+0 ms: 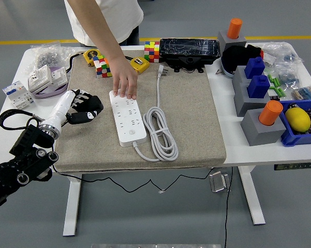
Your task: Put the plug near the board,insert it into the board,press the button,pull the plug out
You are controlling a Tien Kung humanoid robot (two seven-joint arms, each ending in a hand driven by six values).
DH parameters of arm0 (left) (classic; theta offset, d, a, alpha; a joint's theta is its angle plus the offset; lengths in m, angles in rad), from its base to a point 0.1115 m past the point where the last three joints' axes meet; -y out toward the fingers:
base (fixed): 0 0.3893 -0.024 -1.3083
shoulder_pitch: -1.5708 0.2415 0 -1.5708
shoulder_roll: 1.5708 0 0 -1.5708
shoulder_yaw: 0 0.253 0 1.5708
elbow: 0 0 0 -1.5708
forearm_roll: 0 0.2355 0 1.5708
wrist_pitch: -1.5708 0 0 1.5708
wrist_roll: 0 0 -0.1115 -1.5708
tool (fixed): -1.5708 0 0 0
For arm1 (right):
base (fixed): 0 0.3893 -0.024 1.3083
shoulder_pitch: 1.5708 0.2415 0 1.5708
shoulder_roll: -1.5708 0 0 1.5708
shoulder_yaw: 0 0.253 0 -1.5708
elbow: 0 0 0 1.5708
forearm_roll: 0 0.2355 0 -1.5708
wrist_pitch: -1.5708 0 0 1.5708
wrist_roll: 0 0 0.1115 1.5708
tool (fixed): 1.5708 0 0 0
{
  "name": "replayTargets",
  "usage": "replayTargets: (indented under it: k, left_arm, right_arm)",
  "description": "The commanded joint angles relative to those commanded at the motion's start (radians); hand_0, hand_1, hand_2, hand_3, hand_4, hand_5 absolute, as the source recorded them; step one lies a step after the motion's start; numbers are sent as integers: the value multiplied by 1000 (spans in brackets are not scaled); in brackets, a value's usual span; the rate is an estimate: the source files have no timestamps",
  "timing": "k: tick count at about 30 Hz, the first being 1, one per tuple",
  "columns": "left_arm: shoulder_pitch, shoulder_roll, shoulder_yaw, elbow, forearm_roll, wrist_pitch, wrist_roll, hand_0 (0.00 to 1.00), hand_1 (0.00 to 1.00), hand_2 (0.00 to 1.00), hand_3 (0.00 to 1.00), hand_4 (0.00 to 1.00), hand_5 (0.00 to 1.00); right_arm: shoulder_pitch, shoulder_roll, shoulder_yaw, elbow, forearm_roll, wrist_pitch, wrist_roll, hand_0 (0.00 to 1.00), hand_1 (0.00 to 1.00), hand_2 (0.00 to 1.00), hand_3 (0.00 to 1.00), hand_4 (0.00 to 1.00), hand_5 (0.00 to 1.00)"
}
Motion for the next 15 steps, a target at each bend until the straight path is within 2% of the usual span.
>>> replayTargets:
  k: [1,2,7,8,13,14,15]
  left_arm:
    - [2,-1,2,2,-1,-1,0,485,455,498,517,568,76]
    - [4,-2,3,4,0,-2,0,694,678,592,566,801,118]
    - [11,-12,2,10,8,-4,6,694,678,592,566,801,118]
    - [12,-12,2,11,10,-5,7,762,760,740,661,904,161]
    - [13,-12,-5,13,26,-6,18,762,760,740,661,904,161]
    - [14,-11,-9,12,29,-7,21,810,822,817,787,970,209]
    - [15,-11,-16,10,33,-7,23,810,822,817,787,970,209]
  right_arm:
    - [0,1,1,0,0,0,0,609,673,684,562,913,439]
    - [0,2,1,0,0,0,0,609,673,684,564,912,438]
    - [-3,6,4,0,0,1,0,609,673,684,564,912,438]
    - [-3,6,4,0,0,1,0,608,673,684,563,914,440]
    - [-3,7,10,-1,-2,0,0,608,673,684,563,914,440]
    - [-3,7,10,-1,-2,0,0,609,672,684,564,914,441]
    - [-3,7,12,-1,-3,0,0,609,672,684,564,914,441]
